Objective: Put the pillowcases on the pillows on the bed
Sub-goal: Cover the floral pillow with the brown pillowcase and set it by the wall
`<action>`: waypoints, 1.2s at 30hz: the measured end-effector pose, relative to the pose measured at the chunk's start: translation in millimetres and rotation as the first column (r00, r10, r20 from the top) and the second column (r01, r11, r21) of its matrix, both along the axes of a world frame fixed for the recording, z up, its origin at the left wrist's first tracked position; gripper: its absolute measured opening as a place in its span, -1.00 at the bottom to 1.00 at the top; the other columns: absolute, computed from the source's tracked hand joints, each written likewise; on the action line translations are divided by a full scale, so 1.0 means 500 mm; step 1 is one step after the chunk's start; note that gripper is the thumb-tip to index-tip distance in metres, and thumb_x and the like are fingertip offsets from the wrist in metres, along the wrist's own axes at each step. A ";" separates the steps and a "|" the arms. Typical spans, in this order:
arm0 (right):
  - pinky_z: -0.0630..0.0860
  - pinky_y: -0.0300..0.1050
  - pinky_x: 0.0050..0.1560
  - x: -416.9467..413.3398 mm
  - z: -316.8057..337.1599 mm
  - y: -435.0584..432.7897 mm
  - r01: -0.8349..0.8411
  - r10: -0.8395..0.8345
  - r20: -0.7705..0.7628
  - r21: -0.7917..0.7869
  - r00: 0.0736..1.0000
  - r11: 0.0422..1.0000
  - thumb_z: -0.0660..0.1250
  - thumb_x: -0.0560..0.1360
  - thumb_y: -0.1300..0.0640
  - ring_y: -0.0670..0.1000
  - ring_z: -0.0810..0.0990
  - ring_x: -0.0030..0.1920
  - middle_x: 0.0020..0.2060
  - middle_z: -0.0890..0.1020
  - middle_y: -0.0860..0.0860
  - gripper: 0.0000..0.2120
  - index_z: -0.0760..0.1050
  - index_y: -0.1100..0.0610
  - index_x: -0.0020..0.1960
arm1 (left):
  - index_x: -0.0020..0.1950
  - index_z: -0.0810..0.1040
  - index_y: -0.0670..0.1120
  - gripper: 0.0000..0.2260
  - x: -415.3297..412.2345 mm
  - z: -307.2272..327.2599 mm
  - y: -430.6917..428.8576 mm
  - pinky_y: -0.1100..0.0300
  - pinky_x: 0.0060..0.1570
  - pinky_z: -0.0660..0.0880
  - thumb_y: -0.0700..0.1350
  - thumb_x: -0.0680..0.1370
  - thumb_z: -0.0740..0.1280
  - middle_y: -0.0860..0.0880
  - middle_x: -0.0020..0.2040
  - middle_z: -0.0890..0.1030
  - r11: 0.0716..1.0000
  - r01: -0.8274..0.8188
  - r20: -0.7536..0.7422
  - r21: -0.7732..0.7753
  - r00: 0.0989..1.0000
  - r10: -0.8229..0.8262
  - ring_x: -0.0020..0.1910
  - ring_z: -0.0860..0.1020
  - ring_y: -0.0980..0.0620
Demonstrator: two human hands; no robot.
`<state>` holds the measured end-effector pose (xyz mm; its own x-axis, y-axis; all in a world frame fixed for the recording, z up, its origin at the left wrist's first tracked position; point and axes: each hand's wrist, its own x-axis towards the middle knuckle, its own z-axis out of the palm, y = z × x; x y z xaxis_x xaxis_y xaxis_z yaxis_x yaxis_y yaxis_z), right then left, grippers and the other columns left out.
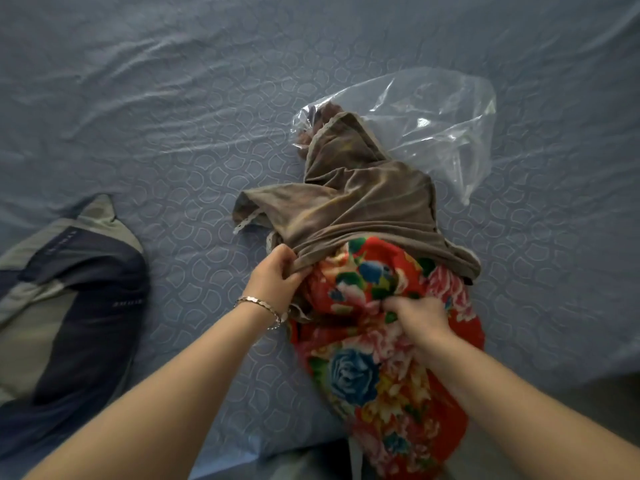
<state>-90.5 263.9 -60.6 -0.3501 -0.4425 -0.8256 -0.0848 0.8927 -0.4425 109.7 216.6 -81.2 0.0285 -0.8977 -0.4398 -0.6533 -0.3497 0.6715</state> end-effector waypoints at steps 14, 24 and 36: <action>0.63 0.01 -0.21 -0.035 0.178 -0.095 0.469 -0.300 0.741 -0.022 0.601 0.883 0.11 0.38 0.22 0.14 0.65 -0.32 -0.32 0.64 0.18 -0.66 0.63 0.25 -0.34 | -0.34 0.45 -0.24 -0.80 -0.055 0.104 0.075 0.29 -0.30 0.35 -0.11 0.37 0.29 -0.11 -0.34 0.45 0.938 -0.185 -0.039 -0.293 0.983 0.182 -0.35 0.40 0.04; 0.59 0.12 0.00 -0.016 0.111 -0.053 0.017 0.077 0.381 -0.238 0.921 0.971 0.38 0.30 0.37 0.16 0.64 -0.12 -0.16 0.66 0.17 -0.80 0.58 0.20 -0.10 | -0.11 0.55 -0.09 -0.87 -0.121 0.181 0.005 0.44 -0.24 0.37 -0.30 0.44 0.31 0.15 -0.27 0.47 0.964 0.024 -0.226 -0.265 0.970 -0.086 -0.31 0.48 0.29; 0.45 -0.02 0.18 -0.056 0.088 0.004 -0.980 0.879 -0.437 -0.130 0.194 0.151 0.32 0.47 -0.02 0.16 0.41 0.21 0.31 0.29 0.13 -0.24 -0.01 0.14 0.50 | -0.34 0.40 -0.01 -0.76 -0.179 0.189 0.023 0.20 -0.29 0.29 0.01 0.50 0.30 0.08 -0.37 0.43 0.938 0.327 0.170 -0.115 0.937 -0.305 -0.27 0.47 0.00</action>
